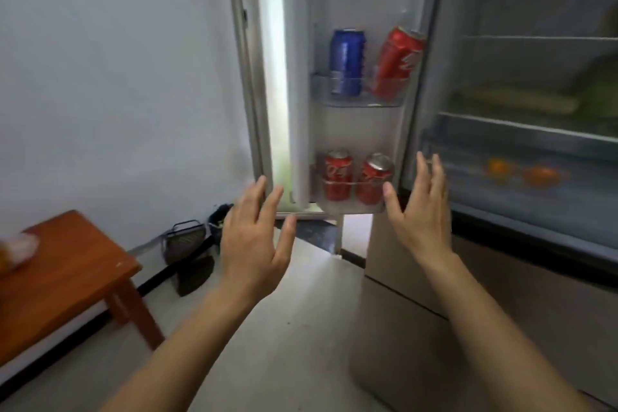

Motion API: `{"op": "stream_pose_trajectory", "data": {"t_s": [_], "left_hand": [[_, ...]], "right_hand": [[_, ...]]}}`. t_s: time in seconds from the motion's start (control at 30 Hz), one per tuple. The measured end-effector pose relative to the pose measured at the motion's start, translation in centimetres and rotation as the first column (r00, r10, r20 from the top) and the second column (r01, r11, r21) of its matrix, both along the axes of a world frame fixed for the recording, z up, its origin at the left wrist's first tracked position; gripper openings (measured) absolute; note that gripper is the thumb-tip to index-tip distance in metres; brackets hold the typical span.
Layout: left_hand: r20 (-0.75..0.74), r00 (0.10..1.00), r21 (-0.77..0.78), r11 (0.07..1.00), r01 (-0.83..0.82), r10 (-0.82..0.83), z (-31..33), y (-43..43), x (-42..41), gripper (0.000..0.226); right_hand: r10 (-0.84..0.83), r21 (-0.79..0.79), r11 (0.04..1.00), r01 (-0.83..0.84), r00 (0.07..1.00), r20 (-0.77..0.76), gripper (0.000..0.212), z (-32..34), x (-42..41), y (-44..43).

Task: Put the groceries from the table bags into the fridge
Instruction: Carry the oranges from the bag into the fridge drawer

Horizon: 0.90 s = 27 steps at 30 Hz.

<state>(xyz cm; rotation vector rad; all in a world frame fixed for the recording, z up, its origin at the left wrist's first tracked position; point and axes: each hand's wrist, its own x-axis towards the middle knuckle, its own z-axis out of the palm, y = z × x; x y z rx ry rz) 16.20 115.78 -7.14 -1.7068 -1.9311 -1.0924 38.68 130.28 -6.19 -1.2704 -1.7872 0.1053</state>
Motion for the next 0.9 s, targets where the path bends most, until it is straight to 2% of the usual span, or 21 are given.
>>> {"op": "stream_pose_trajectory", "data": {"t_s": [0.17,0.3,0.4,0.63,0.73,0.9], "left_hand": [[0.035,0.942,-0.149,0.934,-0.326,0.335,-1.9,-10.1,-12.6,0.059],[0.013,0.849,-0.218,0.830,-0.514,0.529,-4.9,-17.5,-19.4,0.065],[0.056,0.764,-0.282,0.744,-0.606,0.643,-6.5,-21.6,-23.9,0.068],[0.001,0.611,-0.341,0.575,-0.744,0.792,-8.0,-24.7,-38.3,0.070],[-0.062,0.558,-0.434,0.481,-0.761,0.827,-7.8,-23.2,-45.7,0.066],[-0.177,0.532,-0.547,0.367,-0.753,0.828,-6.6,-20.4,-56.0,0.064]], "right_hand": [[0.220,0.012,0.975,-0.221,0.973,0.068,0.079,-1.4,-14.2,-6.6],[0.455,-0.005,0.884,-0.467,0.859,0.236,0.077,-3.9,-24.6,-10.5],[0.534,-0.037,0.832,-0.553,0.782,0.321,0.074,-6.0,-32.0,-12.0],[0.670,-0.158,0.720,-0.675,0.617,0.413,0.075,-10.4,-50.6,-12.6],[0.735,-0.223,0.654,-0.723,0.537,0.414,0.074,-11.0,-58.7,-11.2],[0.782,-0.268,0.590,-0.761,0.457,0.424,0.075,-10.1,-70.3,-8.4]]}}
